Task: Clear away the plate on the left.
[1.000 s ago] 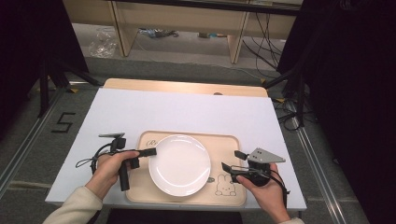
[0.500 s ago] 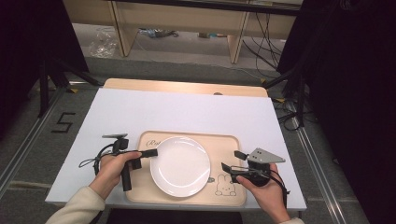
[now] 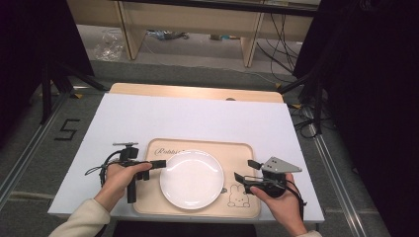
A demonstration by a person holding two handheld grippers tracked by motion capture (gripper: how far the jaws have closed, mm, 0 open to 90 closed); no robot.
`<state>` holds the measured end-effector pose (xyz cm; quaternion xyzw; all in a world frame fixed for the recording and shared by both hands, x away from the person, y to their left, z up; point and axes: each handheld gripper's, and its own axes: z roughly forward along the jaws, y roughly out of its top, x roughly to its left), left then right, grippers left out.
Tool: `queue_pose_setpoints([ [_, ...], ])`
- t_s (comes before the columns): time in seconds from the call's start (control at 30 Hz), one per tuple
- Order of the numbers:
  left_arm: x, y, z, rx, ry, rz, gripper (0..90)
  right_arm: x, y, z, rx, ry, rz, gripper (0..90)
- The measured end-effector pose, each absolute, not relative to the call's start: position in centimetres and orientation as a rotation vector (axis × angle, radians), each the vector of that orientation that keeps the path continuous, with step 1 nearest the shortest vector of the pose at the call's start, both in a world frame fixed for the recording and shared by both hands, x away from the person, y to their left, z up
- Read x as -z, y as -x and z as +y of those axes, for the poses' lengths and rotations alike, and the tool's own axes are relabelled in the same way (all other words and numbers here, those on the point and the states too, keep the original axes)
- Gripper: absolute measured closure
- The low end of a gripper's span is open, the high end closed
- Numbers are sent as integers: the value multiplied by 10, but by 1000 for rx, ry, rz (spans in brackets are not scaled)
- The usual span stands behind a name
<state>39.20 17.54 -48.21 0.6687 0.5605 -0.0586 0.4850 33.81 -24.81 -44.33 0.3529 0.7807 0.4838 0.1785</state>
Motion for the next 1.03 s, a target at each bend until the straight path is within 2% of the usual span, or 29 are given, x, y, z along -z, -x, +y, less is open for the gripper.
queue_pose_setpoints([
  [0.1, 480, -391, 176, 55, -1674, 1333, 566, 443, -339, -249, -1364, -985, 2213, 302],
  [0.23, 470, -387, 184, -125, -1728, 1281, 455, 444, -339, -249, -1378, -973, 2193, 301],
  [0.5, 445, -373, 203, -332, -1729, 1212, 389, 443, -338, -251, -1356, -985, 2215, 300],
  [0.83, 444, -344, 242, -461, -1685, 1245, 326, 444, -337, -249, -1369, -1020, 2227, 299],
  [1.03, 449, -333, 256, -486, -1653, 1285, 266, 446, -340, -249, -1393, -1002, 2232, 293],
])
